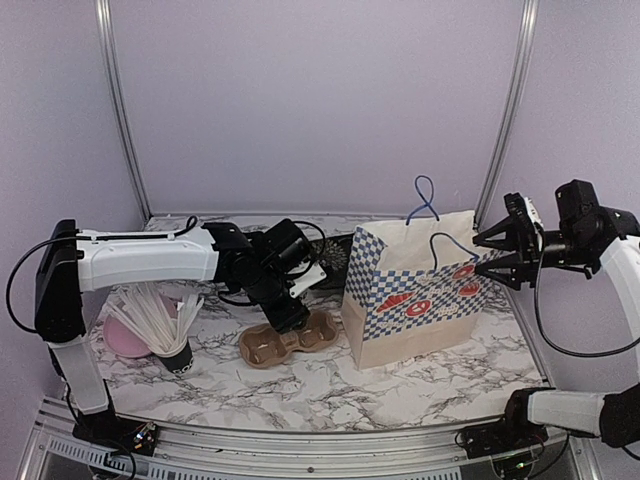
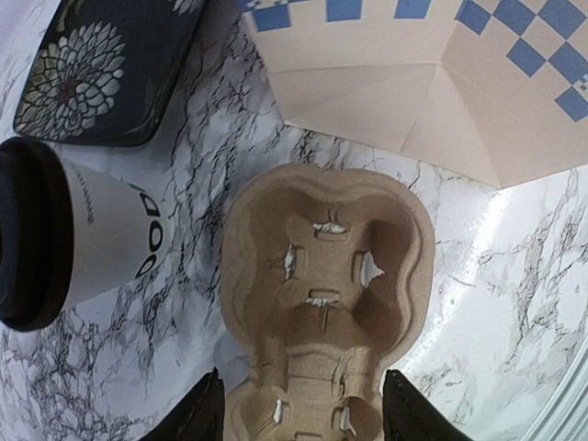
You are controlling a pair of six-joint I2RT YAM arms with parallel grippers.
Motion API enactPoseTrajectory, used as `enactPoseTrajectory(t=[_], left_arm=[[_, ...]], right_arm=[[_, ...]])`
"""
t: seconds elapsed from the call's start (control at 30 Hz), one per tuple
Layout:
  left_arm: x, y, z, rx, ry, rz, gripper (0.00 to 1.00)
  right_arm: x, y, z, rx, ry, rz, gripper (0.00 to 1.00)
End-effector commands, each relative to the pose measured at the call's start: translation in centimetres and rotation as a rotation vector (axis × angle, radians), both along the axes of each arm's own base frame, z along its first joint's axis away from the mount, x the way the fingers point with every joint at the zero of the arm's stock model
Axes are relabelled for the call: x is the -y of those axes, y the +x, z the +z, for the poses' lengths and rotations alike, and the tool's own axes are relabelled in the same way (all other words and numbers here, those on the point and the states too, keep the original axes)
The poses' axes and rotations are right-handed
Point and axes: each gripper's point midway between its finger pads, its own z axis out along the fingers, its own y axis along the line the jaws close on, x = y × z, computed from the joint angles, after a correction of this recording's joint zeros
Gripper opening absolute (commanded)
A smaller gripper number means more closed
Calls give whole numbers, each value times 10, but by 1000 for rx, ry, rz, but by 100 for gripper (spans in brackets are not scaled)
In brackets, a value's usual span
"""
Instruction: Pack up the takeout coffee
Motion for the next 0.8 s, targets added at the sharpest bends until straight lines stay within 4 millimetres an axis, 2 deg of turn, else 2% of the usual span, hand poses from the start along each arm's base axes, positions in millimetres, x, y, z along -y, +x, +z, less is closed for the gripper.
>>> enactPoseTrajectory(t=[0.0,0.2,0.43,0.57,0.77], left_arm=[[-33,-7,-19,-40,118,42,66],[-33,-7,-37,-70,157,12,66],[-35,4,-48,-78,170,19,57],[-28,-7,-52,-147,128,-23,53],[-24,-18,-58,-208,106,-59,48]], right_arm=[[-3,-2,18,28,19,17,61],[-5,-9,28,31,41,26,62],[-4,-12,26,27,27,12,62],[-4,-10,26,26,30,12,62],[-6,-9,35,35,45,23,62]])
